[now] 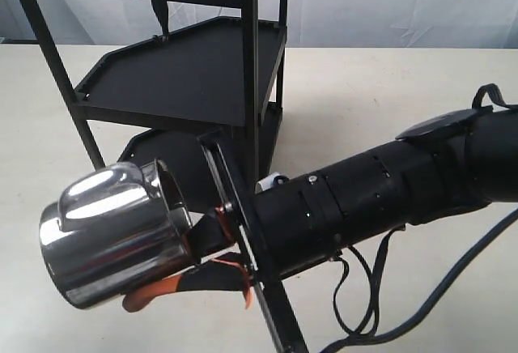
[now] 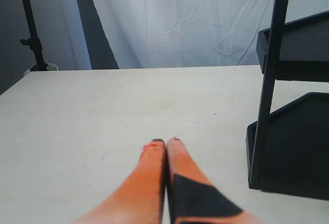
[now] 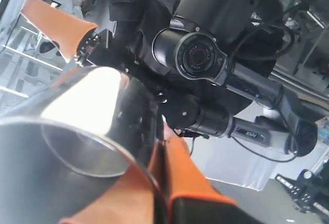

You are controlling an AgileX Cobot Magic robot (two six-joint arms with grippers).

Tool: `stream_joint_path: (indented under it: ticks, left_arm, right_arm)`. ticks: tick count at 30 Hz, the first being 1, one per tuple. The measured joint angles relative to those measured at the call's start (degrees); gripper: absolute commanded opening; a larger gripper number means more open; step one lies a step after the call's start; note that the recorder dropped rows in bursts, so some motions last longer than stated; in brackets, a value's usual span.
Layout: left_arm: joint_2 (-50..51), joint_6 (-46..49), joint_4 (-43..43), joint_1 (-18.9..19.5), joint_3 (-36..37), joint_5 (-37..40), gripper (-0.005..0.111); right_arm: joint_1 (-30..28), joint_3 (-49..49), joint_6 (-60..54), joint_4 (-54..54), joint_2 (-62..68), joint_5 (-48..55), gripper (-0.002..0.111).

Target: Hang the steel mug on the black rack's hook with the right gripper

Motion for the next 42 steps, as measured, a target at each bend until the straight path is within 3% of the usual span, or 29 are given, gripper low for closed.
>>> stream_joint_path:
  ticks: [6,15,23,42]
  left_arm:
    - [0.0,0.0,0.0,0.0,0.0,0.0,0.002]
    - [0.0,0.0,0.0,0.0,0.0,0.0,0.002]
    - [0.0,0.0,0.0,0.0,0.0,0.0,0.002]
    - [0.0,0.0,0.0,0.0,0.0,0.0,0.002]
  right_arm:
    - [0.1,-4.1,12.4,0.0,-1.8,-1.4,-0.001]
    - [3.2,-6.6,32.8,0.0,-6.8,-17.6,-0.001]
    - [3.7,-6.7,51.4,0.0,-9.5,-25.8,-0.001]
    - [3.8,-10.6,57.6,0.1,-8.5,-34.5,-0.001]
